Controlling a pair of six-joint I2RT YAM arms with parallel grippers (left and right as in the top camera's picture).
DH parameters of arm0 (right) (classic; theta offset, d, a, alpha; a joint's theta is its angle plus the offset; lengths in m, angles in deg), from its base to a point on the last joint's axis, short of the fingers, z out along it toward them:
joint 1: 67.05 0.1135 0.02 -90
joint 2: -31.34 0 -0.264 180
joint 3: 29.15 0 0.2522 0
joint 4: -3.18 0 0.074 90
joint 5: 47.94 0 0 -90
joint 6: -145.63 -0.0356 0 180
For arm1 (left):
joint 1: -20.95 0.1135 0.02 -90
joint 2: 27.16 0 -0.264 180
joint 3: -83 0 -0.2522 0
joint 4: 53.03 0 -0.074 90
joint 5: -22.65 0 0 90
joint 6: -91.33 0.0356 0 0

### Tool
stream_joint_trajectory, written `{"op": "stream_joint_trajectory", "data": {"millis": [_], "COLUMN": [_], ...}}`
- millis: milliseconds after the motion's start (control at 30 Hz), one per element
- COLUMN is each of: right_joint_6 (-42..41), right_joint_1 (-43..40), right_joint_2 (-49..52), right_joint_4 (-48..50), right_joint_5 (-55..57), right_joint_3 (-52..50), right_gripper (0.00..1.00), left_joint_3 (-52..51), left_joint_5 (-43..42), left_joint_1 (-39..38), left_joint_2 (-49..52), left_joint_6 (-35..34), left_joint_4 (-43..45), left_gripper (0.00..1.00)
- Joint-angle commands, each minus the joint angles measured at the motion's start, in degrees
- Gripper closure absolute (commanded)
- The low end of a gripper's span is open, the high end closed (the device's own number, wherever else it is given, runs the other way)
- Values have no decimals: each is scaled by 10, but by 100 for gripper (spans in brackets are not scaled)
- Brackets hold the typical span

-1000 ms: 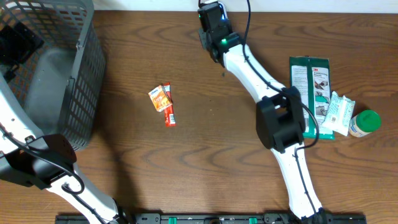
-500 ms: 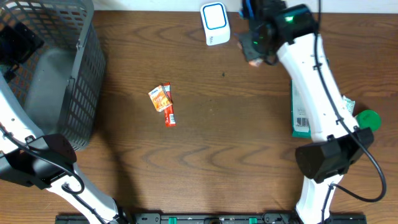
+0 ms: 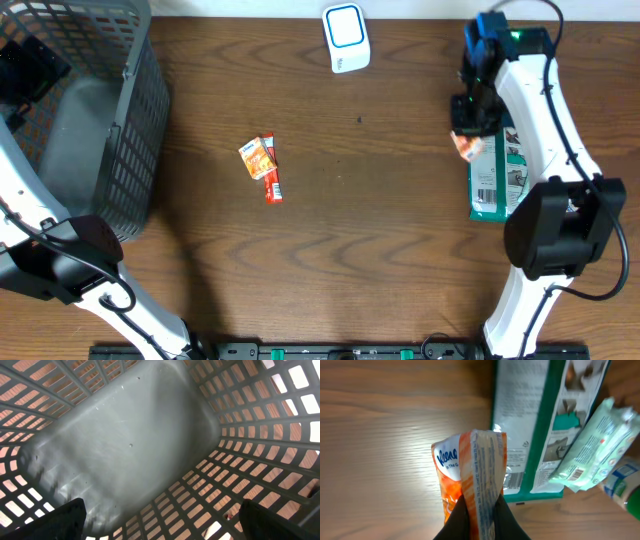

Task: Scan the item barcode
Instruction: 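Carry the Kleenex pack right and drop it on the gloves package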

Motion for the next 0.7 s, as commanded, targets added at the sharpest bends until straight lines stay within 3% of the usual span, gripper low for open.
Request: {"op": "stream_joint_trajectory", "data": {"millis": [0, 100, 133, 233, 267, 667], "right_joint_6": [-12, -12, -12, -12, -12, -12], "right_joint_1": [-29, -51, -58, -78, -83, -104], "right_joint_2": [5, 5, 5, 5, 5, 5], "right_joint_4": [18, 35, 40, 48, 50, 107], "right_joint_5": [6, 23, 29, 33, 33, -18], "right_joint_3": [-53, -92, -103, -122, -126, -127], "right_gripper": [98, 93, 87, 10, 1, 1], "left_joint_3": [10, 10, 10, 10, 10, 10], "left_joint_5": [2, 2, 2, 2, 2, 2], "left_joint_1": [0, 0, 0, 0, 0, 0], "left_joint_2": [-13, -13, -13, -13, -13, -13], "left_joint_6": [-1, -1, -1, -1, -1, -1], "left_joint_4": [-2, -2, -2, -2, -2, -2], "left_gripper": [2, 2, 2, 2, 2, 2]}}
